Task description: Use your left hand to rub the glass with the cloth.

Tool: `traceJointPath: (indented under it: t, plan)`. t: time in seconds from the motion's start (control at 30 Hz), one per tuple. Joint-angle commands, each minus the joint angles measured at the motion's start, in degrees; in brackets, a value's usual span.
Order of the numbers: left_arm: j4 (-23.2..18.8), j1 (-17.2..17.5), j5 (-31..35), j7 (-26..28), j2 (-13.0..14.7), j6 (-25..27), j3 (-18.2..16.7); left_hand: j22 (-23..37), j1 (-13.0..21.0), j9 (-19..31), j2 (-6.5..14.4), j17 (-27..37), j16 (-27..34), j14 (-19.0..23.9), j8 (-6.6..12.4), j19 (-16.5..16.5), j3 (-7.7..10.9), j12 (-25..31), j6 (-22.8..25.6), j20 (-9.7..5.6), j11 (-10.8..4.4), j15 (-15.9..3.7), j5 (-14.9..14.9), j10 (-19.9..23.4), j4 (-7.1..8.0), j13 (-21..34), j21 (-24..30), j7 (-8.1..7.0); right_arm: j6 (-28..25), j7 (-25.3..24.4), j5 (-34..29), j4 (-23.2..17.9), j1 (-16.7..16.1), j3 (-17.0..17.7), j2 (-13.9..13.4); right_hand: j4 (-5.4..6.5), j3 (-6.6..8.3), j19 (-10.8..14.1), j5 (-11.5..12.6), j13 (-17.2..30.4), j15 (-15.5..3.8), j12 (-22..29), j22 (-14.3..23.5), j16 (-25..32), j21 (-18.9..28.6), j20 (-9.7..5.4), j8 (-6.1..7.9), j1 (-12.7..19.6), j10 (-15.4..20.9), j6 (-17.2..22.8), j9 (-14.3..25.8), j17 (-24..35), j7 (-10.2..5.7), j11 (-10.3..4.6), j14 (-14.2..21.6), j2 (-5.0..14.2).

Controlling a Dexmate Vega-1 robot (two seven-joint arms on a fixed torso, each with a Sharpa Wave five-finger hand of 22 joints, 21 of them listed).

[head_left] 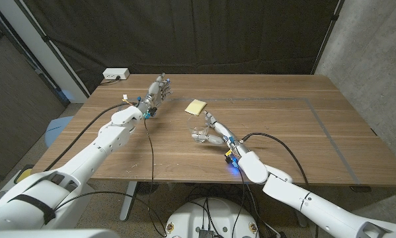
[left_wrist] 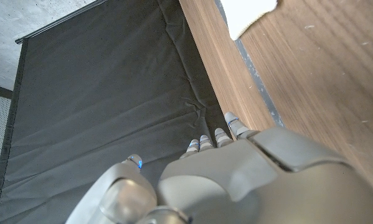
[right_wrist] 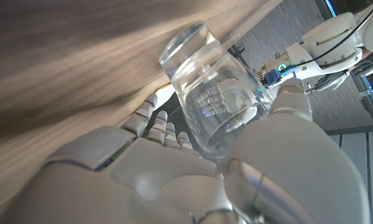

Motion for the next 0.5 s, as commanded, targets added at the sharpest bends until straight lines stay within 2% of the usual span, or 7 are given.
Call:
traceJointPath:
  t: [0.03, 0.1, 0.13, 0.3, 0.43, 0.47, 0.5]
  plan:
    - [-0.53, 0.23, -0.04, 0.58, 0.18, 0.57, -0.08, 0.29, 0.21, 0.26, 4.89, 0.16, 0.23, -12.22, 0.02, -7.76, -0.15, 0.18, -12.60, -2.26, 0.03, -0.94, 0.37, -10.54, -0.11, 0.14, -0.06, -0.10, 8.35, -4.27, -2.24, 7.89, 2.77, -1.62, 4.54, -0.26, -1.40, 2.82, 0.65, 0.37, -0.91, 0.75, -0.14, 0.52, 0.91, 3.02, 0.75, 0.27, 0.59, -1.84, 0.40, 0.18, -1.57, -0.68, 1.16, -1.27]
    - [-0.43, 0.16, -0.18, 0.47, 0.11, 0.59, -0.12, 0.29, 0.21, 0.26, 4.91, 0.15, 0.23, -12.21, 0.01, -7.73, -0.17, 0.17, -12.60, -2.17, 0.04, -0.93, 0.38, -10.54, -0.10, 0.14, -0.07, -0.10, 8.98, -3.11, -1.90, 8.62, 3.35, -2.13, 4.69, -0.18, -2.07, 3.21, 0.97, 0.46, -0.65, 0.62, -0.31, 0.28, 0.70, 5.24, 0.67, 0.39, 0.00, -2.71, 0.53, 0.25, -1.65, -0.50, 0.87, -1.22]
    - [-0.35, 0.12, -0.27, 0.37, 0.07, 0.61, -0.14, 0.29, 0.21, 0.26, 4.92, 0.15, 0.25, -12.17, 0.02, -7.69, -0.18, 0.18, -12.59, -2.14, 0.05, -0.96, 0.39, -10.53, -0.10, 0.14, -0.07, -0.09, 9.23, -3.05, -2.08, 8.97, 3.54, -2.32, 4.85, -0.25, -2.56, 5.19, 1.25, 0.52, -0.31, 0.93, -0.41, 0.48, 1.18, 6.18, 1.14, 0.74, 0.54, -2.06, 0.63, 0.25, -1.48, -0.35, 1.68, -1.23]
    - [-0.07, 0.00, -0.49, 0.05, -0.05, 0.62, -0.17, 0.30, 0.20, 0.26, 4.98, 0.15, 0.23, -12.20, 0.00, -7.74, -0.23, 0.13, -12.63, -2.07, 0.02, -0.90, 0.43, -10.63, -0.08, 0.14, -0.15, -0.09, 10.00, -1.17, -1.98, 10.22, 4.79, -3.19, 5.29, -1.10, -1.32, 10.48, 3.18, 0.59, 0.67, 1.60, -0.60, 1.05, 2.29, 7.51, 1.98, 5.33, 1.75, -1.24, 0.76, 0.33, -0.79, 0.68, 4.78, 1.65]
    - [0.02, 0.10, -0.79, -0.13, -0.03, 0.66, -0.31, 0.30, 0.20, 0.26, 4.99, 0.15, 0.23, -12.18, 0.00, -7.70, -0.29, 0.13, -12.64, -2.02, 0.07, -0.91, 0.45, -10.64, -0.08, 0.14, -0.19, -0.09, 7.90, -0.93, -2.96, 9.70, 4.96, -3.52, 5.60, -1.08, -0.69, 10.61, 3.82, 0.61, 0.16, 1.78, -0.57, 1.14, 2.01, 7.24, 2.41, 6.68, 2.05, -0.47, 0.78, 0.45, -1.23, 0.40, 5.59, 2.90]
    - [-0.01, 0.15, -0.80, -0.10, 0.02, 0.65, -0.35, 0.30, 0.20, 0.26, 5.00, 0.15, 0.23, -12.18, 0.00, -7.66, -0.31, 0.13, -12.65, -2.00, 0.04, -0.92, 0.46, -10.63, -0.08, 0.14, -0.19, -0.10, 7.37, -1.76, -3.55, 9.66, 4.80, -3.49, 5.85, -0.90, -0.74, 9.87, 4.26, 0.63, -1.77, 2.75, -0.39, 1.45, 1.44, 5.77, 3.09, 7.22, 4.38, 1.08, 0.76, 0.53, -1.54, -1.37, 7.38, 3.08]
    - [-0.06, 0.21, -0.81, -0.02, 0.07, 0.65, -0.39, 0.30, 0.20, 0.26, 5.00, 0.15, 0.23, -12.18, 0.00, -7.62, -0.32, 0.13, -12.65, -2.04, 0.03, -0.92, 0.47, -10.65, -0.08, 0.14, -0.19, -0.08, 5.94, -3.22, -4.96, 9.06, 4.42, -3.43, 6.01, -0.58, -0.89, 8.56, 4.59, 0.66, -3.14, 3.48, -0.15, 1.66, 0.82, 4.35, 3.56, 7.32, 6.18, 2.28, 0.72, 0.65, -2.39, -2.28, 8.76, 3.26]
